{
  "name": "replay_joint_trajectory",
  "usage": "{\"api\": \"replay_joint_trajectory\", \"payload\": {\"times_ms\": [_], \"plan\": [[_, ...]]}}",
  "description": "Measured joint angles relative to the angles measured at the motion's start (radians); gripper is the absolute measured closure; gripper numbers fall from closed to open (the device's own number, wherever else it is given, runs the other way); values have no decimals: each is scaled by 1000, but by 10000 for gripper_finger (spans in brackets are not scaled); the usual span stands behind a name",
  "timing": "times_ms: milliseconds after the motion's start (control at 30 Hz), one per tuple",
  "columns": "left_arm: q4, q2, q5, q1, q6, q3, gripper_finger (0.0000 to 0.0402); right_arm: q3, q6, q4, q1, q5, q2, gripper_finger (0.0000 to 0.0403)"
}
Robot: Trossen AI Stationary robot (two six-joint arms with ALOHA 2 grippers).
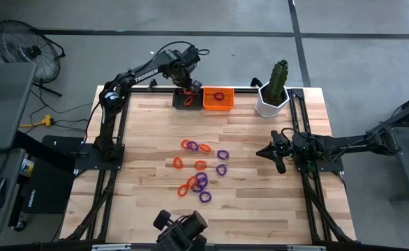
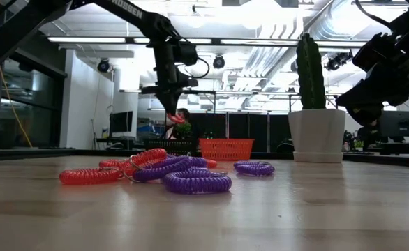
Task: Sort spring keychains into baskets
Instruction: Put the orange spring keychain into the black basket
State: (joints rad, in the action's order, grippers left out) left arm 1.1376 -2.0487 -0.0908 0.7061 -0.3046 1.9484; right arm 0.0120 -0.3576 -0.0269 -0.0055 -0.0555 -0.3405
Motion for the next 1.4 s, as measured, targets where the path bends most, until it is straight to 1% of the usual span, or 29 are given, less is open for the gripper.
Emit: {"api": "replay_joint_trajectory", "payload": {"times_ms": [100,333,433,567,667,833,967,1133,1267,1400], "plan": [[4,0,-1,-1,-7,0,369,0,0,0,0,0,0,391],[36,0,-6,-1,1,0,321,0,0,0,0,0,0,391],[49,0,-6,-5,9,0,306,0,0,0,0,0,0,391],[41,0,-1,-19,36,0,299,0,0,0,0,0,0,391],[40,0,32,-43,92,0,299,0,0,0,0,0,0,391],[39,0,124,-118,250,0,299,0,0,0,0,0,0,391],[21,0,136,-209,324,0,299,0,0,0,0,0,0,391],[-34,0,134,-321,313,0,299,0,0,0,0,0,0,391],[-27,0,129,-392,273,0,299,0,0,0,0,0,0,391],[-8,0,139,-440,263,0,299,0,0,0,0,0,0,391]]}}
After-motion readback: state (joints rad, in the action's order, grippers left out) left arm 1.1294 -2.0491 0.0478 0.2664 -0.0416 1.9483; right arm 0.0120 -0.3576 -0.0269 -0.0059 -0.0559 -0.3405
